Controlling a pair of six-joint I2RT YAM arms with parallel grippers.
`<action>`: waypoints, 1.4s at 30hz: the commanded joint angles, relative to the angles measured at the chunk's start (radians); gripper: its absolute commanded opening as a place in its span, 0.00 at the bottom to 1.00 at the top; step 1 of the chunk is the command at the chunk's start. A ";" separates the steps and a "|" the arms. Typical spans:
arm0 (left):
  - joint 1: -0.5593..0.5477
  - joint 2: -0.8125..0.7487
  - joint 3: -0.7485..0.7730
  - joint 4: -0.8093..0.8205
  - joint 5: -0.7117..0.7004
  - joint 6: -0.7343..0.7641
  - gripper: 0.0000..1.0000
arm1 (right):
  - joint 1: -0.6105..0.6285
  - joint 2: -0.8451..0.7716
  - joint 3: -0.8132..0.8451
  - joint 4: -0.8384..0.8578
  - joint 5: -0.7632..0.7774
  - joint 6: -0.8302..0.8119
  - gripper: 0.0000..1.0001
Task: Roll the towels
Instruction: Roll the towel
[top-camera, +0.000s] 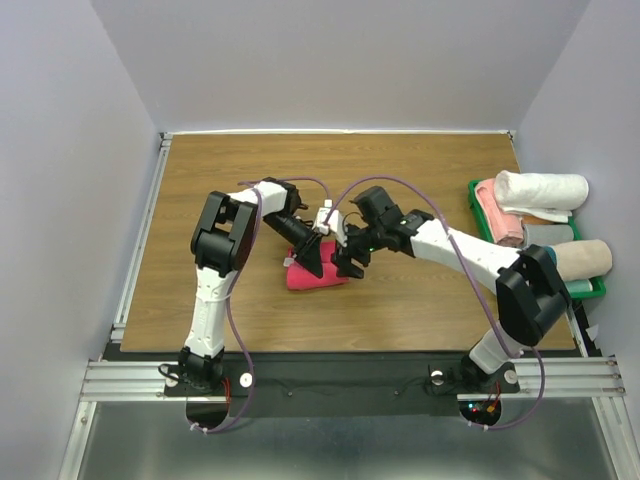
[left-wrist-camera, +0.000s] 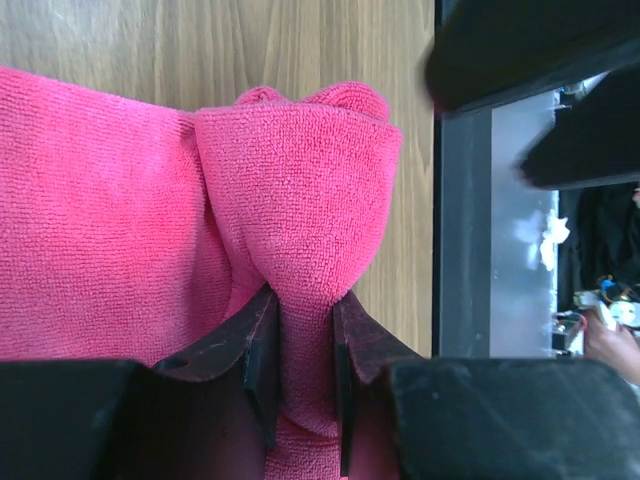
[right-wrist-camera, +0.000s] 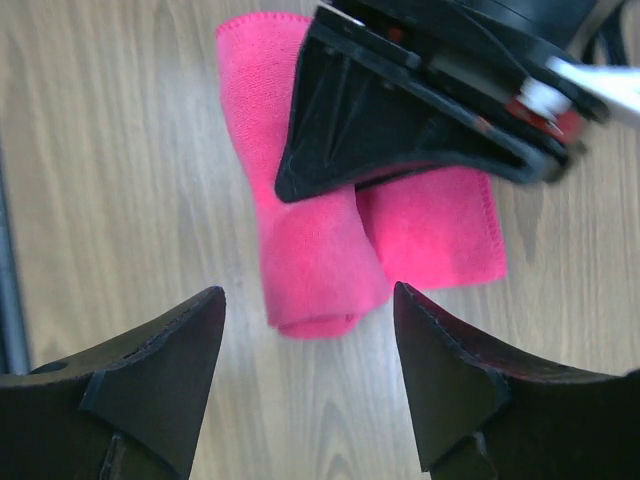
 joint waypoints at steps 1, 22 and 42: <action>-0.011 0.107 -0.021 0.030 -0.311 0.081 0.13 | 0.089 0.028 -0.032 0.095 0.152 -0.123 0.73; 0.012 -0.074 -0.068 0.014 -0.312 0.110 0.52 | 0.181 0.126 -0.197 0.203 0.224 -0.204 0.01; 0.298 -0.411 -0.040 0.106 -0.257 0.044 0.77 | 0.170 0.183 -0.078 0.009 0.140 -0.074 0.01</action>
